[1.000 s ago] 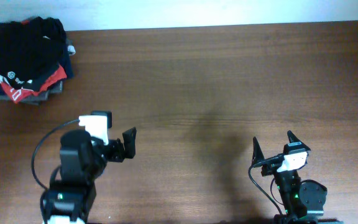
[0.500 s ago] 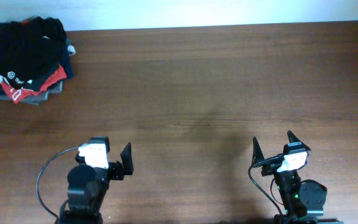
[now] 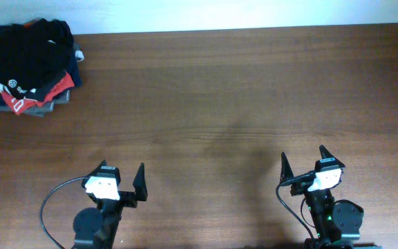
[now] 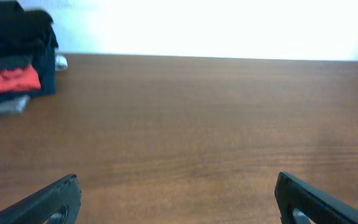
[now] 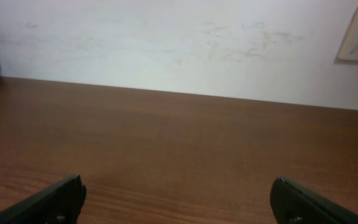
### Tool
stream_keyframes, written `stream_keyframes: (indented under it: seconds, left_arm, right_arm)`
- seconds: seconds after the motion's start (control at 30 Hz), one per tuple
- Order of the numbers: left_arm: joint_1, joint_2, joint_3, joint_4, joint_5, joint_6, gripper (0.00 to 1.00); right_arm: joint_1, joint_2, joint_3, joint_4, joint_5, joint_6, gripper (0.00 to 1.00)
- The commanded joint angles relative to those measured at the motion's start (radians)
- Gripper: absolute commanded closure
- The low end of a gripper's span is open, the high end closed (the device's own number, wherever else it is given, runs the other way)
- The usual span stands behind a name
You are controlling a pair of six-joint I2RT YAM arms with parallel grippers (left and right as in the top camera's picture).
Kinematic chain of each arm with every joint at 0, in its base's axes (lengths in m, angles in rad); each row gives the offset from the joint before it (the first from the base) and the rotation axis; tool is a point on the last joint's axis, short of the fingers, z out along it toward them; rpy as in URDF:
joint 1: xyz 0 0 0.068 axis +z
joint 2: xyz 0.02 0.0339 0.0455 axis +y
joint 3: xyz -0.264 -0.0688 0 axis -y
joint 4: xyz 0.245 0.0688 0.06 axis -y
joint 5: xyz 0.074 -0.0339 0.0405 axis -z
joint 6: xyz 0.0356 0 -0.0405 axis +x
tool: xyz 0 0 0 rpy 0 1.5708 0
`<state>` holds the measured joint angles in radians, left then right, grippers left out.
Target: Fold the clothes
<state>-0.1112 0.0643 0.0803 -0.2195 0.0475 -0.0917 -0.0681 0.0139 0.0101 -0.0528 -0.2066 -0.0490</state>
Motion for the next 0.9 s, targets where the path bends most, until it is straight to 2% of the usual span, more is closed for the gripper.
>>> stream_keyframes:
  seconds: [0.0, 0.33, 0.87]
  left_arm:
    - [-0.004, -0.024, -0.014, 0.003, 0.007, 0.051, 0.01]
    - [0.015, -0.06, -0.014, 0.096, 0.037, 0.062, 0.01]
    - [0.077, -0.059, -0.037, 0.069, 0.038, 0.071, 0.01]
  right_arm:
    - [0.009, -0.01, -0.005, -0.008, 0.002, 0.001, 0.01]
    - [0.009, -0.01, -0.005, -0.008, 0.002, 0.001, 0.01]
    - [0.009, -0.01, -0.005, -0.008, 0.002, 0.001, 0.01]
